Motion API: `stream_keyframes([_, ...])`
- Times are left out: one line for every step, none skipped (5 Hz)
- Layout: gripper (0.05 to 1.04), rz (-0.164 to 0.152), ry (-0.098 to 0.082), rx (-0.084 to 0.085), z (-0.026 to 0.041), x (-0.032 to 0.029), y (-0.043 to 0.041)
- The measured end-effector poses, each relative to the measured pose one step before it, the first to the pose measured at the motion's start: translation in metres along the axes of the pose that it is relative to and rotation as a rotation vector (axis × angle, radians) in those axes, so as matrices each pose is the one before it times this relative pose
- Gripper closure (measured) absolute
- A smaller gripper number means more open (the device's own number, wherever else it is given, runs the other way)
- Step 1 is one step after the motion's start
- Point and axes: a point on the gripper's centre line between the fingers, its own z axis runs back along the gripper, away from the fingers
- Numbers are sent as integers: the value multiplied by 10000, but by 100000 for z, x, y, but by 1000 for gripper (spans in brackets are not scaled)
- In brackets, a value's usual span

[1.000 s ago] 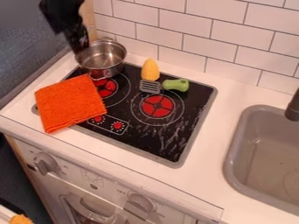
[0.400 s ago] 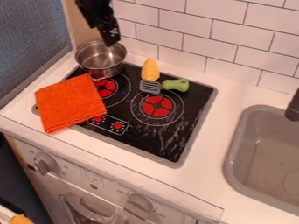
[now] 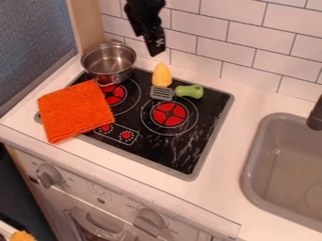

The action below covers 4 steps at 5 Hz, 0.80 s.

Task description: Move the yellow corn to the bottom right of the burner

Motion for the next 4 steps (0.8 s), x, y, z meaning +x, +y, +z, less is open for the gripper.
stream_keyframes([83,-101,223,-276,-1860,616,-565])
stream_keyframes([83,-164,556,95,-1640,-704,-166])
stream_keyframes([83,-159,323,130,-1473,-15,-415])
stream_keyframes([83,-187,356,44,-1177,-135,-217])
